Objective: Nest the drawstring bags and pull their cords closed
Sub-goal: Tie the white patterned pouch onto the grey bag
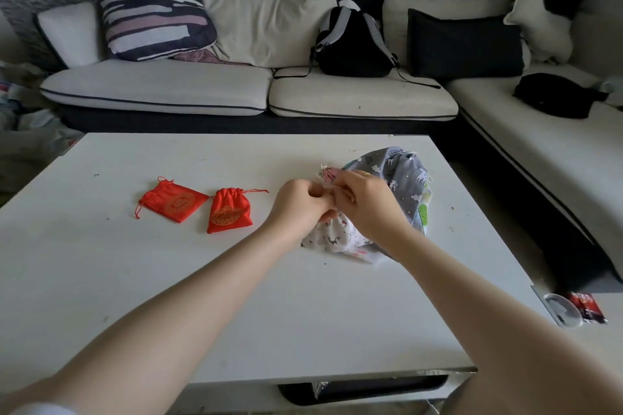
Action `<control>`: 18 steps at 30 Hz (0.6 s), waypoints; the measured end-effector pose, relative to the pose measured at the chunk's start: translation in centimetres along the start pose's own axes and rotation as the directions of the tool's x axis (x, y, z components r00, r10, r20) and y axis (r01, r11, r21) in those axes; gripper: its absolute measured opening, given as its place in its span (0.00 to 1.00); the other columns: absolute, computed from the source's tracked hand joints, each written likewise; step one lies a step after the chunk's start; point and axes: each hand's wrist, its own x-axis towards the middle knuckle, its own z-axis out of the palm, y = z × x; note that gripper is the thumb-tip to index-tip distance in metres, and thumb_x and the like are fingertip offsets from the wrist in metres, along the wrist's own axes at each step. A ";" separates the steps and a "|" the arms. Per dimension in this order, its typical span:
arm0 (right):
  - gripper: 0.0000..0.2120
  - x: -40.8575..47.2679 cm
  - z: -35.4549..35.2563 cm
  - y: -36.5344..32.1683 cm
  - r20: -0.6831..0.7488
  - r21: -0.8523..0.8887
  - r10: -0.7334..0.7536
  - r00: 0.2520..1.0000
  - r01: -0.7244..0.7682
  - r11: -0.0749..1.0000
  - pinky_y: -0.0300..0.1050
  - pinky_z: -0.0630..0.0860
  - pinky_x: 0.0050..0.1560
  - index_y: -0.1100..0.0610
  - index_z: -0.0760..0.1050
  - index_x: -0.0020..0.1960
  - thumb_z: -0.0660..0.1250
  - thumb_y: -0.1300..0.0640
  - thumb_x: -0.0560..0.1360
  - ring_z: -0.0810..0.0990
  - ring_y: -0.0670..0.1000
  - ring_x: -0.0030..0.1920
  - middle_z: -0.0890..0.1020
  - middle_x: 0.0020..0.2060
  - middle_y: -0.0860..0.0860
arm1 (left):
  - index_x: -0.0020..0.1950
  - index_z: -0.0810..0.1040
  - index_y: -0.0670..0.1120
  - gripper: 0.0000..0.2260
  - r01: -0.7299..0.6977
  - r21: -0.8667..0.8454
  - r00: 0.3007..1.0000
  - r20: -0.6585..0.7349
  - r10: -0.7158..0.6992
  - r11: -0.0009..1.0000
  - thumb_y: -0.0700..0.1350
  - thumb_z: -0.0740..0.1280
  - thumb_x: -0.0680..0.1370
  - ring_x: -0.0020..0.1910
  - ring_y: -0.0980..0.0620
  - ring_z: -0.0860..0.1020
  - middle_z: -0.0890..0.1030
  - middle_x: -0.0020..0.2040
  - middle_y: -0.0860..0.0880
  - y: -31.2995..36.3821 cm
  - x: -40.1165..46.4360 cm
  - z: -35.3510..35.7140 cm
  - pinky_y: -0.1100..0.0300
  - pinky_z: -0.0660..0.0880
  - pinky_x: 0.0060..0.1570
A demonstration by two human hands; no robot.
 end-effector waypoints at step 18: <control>0.10 0.6 -1.1 -0.9 0.617 0.724 0.446 0.649 -0.689 0.000 0.35 0.70 0.29 0.60 0.74 0.41 0.57 0.62 0.79 0.70 0.47 0.29 0.73 0.29 0.51 | 0.47 0.78 0.43 0.05 -0.352 0.321 0.926 -0.016 0.377 0.879 0.44 0.66 0.76 0.37 0.54 0.74 0.78 0.39 0.52 -0.1 0.5 -0.6 0.74 0.67 0.36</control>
